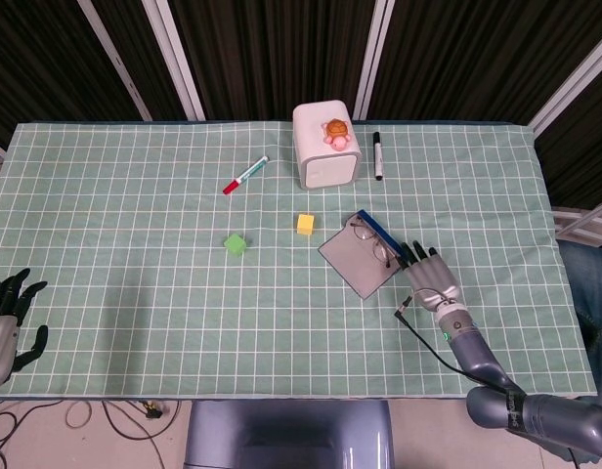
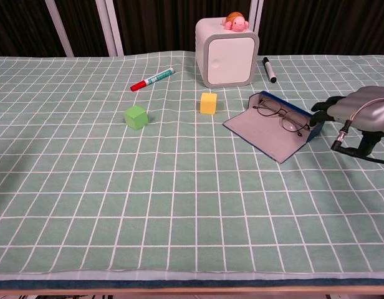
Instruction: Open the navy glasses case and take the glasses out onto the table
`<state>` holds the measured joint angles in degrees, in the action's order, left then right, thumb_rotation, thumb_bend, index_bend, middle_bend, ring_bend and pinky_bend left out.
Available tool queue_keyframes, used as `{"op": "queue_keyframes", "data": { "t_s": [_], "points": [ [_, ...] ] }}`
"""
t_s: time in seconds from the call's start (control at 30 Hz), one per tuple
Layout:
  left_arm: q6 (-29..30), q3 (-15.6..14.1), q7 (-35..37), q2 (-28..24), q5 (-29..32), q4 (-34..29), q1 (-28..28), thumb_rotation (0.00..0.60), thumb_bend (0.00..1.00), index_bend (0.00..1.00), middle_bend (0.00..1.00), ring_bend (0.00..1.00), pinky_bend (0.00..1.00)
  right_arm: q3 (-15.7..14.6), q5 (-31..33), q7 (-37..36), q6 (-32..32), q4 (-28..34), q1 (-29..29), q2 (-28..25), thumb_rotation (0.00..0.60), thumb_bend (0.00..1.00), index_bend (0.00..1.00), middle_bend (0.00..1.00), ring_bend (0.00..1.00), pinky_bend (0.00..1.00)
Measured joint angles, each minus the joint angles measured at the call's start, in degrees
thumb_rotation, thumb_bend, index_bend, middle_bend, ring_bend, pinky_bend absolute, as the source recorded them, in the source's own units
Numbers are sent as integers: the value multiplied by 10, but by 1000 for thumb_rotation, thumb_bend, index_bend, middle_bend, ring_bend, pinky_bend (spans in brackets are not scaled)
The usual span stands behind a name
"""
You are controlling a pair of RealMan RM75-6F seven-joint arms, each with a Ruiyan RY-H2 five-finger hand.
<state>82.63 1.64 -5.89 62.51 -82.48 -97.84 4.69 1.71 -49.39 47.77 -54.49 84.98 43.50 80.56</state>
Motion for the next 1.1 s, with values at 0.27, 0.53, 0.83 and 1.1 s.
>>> {"op": "queue_keyframes", "data": {
  "t_s": [0.27,0.53,0.83,1.1],
  "points": [
    [2,0,-1,0,-3,1,0,600,460,149,0,0,21,4,20,3,6,-13,9,4,600,440,173,0,0,235],
    [1,-1,1,0,-4,2,0,600,460,150,0,0,21,5,39,15,9,-26,18,12,600,440,173,0,0,235],
    [0,-1,1,0,-3,1,0,600,459,150,0,0,21,6,60,28,13,-41,31,18,600,440,173,0,0,235],
    [-1,-1,2,0,-2,0,0,600,459,150,0,0,21,6,84,40,25,-50,44,15,600,441,174,0,0,235]
  ]
}}
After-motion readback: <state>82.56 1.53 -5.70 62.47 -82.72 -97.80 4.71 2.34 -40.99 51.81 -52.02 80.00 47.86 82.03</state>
